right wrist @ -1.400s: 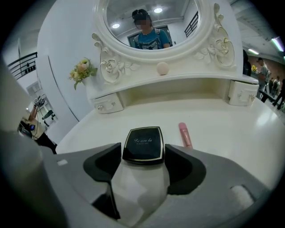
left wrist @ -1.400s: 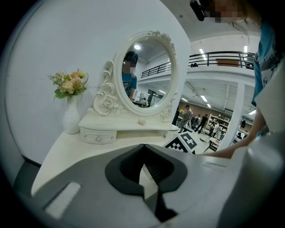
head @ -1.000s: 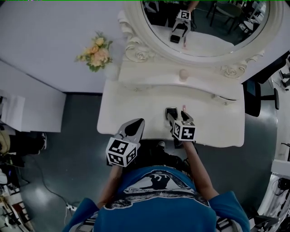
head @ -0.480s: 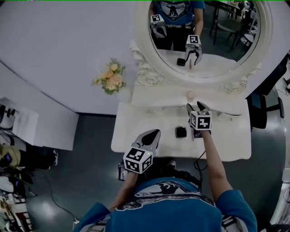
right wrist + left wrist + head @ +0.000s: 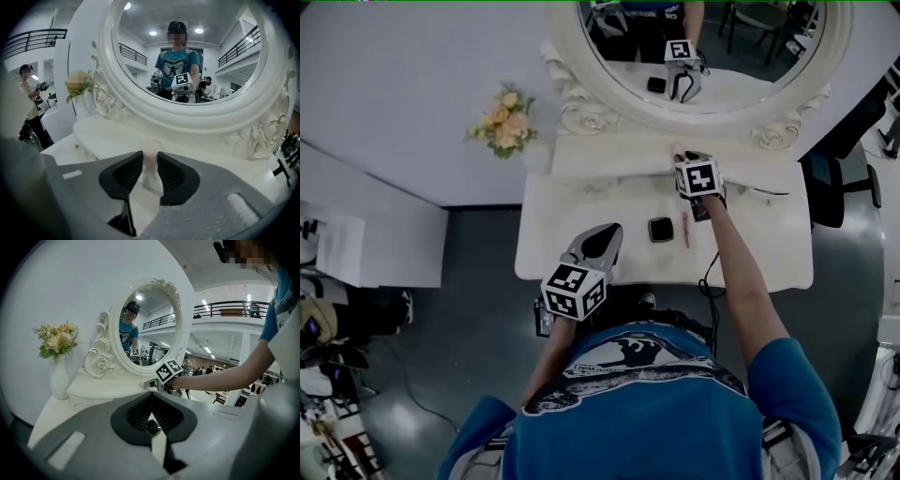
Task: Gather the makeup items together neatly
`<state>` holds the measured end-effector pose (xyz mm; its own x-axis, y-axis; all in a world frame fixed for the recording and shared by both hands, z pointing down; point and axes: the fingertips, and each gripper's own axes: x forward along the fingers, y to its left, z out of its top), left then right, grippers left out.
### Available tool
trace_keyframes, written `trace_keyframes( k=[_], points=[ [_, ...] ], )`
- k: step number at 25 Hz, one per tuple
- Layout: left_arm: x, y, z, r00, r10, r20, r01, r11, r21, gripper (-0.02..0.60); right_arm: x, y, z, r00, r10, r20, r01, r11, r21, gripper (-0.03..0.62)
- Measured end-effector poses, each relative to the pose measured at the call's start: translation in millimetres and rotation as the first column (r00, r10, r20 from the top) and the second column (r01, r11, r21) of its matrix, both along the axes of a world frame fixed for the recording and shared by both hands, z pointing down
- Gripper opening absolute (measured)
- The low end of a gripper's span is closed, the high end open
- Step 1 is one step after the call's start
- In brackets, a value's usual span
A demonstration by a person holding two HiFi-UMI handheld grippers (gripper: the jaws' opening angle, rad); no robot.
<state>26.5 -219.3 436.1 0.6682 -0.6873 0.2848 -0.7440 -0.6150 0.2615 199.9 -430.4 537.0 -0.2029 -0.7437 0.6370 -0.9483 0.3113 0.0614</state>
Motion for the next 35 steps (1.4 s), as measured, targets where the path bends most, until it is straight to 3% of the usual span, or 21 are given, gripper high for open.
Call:
trace_keyframes(
  k=[5,16,23,28,31,33,35],
  points=[
    [5.6,3.1,7.4,1.0,0.006,0.023,-0.006,1.0,-0.015,0.011,4.5,6.5,-2.2,1.0,-0.002,0.006,0.002,1.0,0.02,0.051],
    [29.4,14.5,15.3,0.997,0.06,0.04,-0.059,0.998,-0.031,0.011,34.2,62.5,-6.2,0.998,-0.022,0.059,0.018,0.998,0.064,0.029],
    [40.4,18.9,18.8,0.995,0.087,0.04,-0.085,0.996,-0.037,0.011,64.3,121.3,17.5,1.0,-0.018,0.017,0.018,0.999,0.027,0.004],
    [45.0,20.9,19.3,0.994,0.099,0.043,-0.097,0.995,-0.037,0.011,81.4,162.4,56.8,1.0,-0.006,-0.012,0.005,0.997,-0.074,0.003],
    [46.9,22.0,20.8,0.994,0.102,0.044,-0.1,0.994,-0.04,0.011,76.7,179.6,63.9,0.998,0.003,0.061,0.002,0.997,-0.082,0.004],
    [46.9,21.7,23.0,0.994,0.1,0.045,-0.098,0.994,-0.043,0.011,54.9,183.8,57.0,0.987,-0.039,0.157,0.048,0.997,-0.056,0.027],
    [45.7,21.0,24.7,0.994,0.094,0.047,-0.092,0.995,-0.045,0.011,27.3,184.5,55.0,0.974,-0.115,0.195,0.126,0.991,-0.046,0.142]
  ],
)
